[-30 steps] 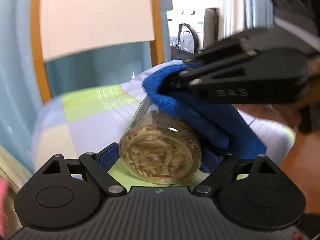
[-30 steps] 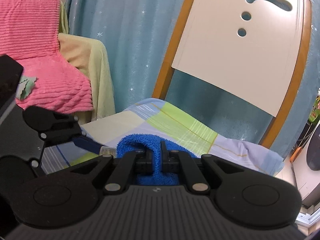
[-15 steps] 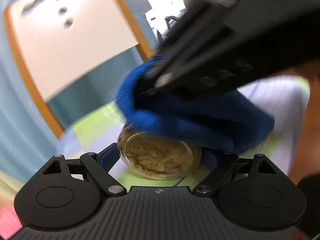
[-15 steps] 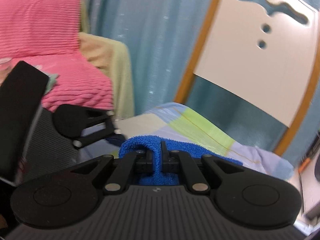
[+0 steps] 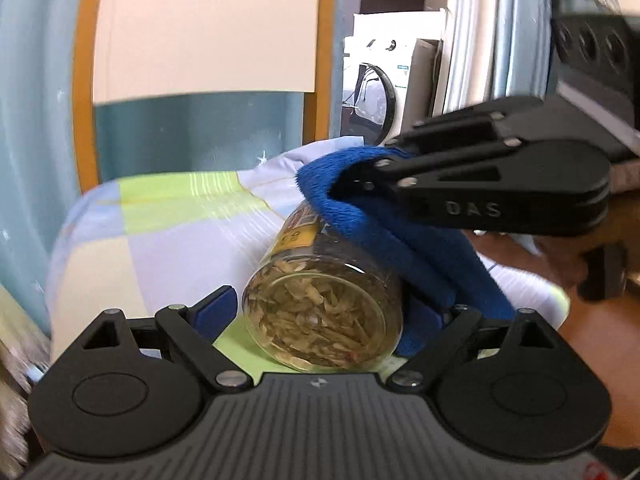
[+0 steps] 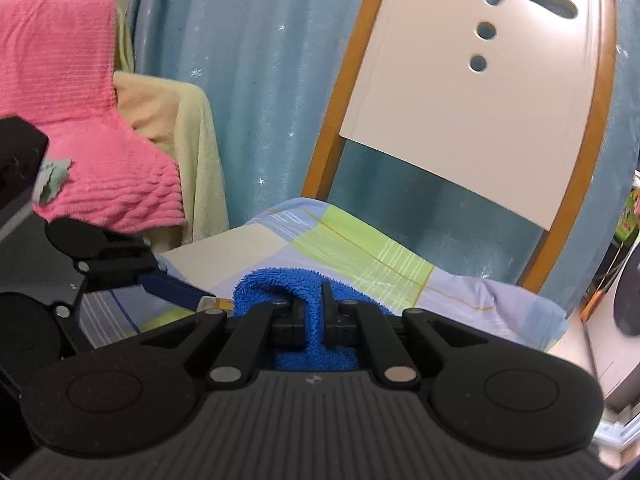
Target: Clean container
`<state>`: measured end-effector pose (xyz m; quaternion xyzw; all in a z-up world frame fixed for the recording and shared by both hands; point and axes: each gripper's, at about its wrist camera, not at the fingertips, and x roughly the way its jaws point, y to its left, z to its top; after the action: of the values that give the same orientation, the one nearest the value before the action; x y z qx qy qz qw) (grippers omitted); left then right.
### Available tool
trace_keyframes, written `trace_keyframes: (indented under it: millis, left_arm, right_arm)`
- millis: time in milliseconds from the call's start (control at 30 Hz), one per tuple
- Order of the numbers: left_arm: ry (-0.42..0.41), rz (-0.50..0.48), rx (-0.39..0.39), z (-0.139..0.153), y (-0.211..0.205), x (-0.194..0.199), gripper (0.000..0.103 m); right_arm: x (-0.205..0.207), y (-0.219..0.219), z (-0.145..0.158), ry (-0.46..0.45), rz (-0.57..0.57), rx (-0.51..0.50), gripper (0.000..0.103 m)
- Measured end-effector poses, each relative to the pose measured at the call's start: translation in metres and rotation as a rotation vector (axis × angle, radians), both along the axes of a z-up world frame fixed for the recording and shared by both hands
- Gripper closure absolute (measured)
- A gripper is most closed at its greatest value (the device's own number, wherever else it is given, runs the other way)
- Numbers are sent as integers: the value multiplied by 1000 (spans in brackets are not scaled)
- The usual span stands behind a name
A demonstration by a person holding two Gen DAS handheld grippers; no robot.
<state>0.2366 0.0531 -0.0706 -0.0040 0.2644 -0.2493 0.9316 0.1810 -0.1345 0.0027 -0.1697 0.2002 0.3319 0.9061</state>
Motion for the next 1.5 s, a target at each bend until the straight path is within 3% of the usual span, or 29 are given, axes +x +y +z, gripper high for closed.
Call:
trace_keyframes:
  millis: [167, 267, 367, 400, 500, 633, 767, 900, 1067, 1200, 1300, 1367, 1500]
  left_arm:
    - [-4, -14, 26, 1, -7, 0, 16]
    - [-65, -23, 127, 1, -19, -20, 16]
    - [-154, -38, 286, 0, -35, -39, 17]
    - [-178, -42, 327, 0, -40, -43, 17]
    - [-197, -47, 354, -1, -43, -45, 17]
    - [-159, -37, 261, 4, -35, -41, 17]
    - [-49, -24, 18, 8, -7, -27, 14]
    - [-5, -32, -31, 7, 0, -19, 15]
    - [-53, -46, 85, 8, -12, -28, 17]
    - [-154, -57, 274, 6, -33, -50, 17]
    - [-224, -71, 416, 3, -50, -59, 17]
    - [-232, -74, 431, 3, -52, -61, 17]
    - [-205, -67, 375, 6, -45, -60, 17]
  right_arm:
    - [0, 1, 3, 23, 23, 8, 99]
    - [-13, 8, 3, 13, 100, -6, 99]
    - [-23, 16, 2, -19, 153, -46, 99]
    - [-22, 16, 2, -23, 151, -55, 99]
    - [-1, 8, 0, -21, 42, -55, 100]
    - [18, -4, 1, 25, -30, -1, 100]
    - [10, -1, -2, -7, -10, -28, 99]
    - [10, -3, -2, 4, -21, -12, 99]
    - [4, -1, 1, 27, 28, 12, 99]
    - [-19, 10, -1, -18, 143, -33, 99]
    - [-16, 9, -1, -36, 144, -56, 99]
    - [-5, 4, -2, -30, 91, -44, 99]
    - [10, -6, -3, 0, 19, 3, 99]
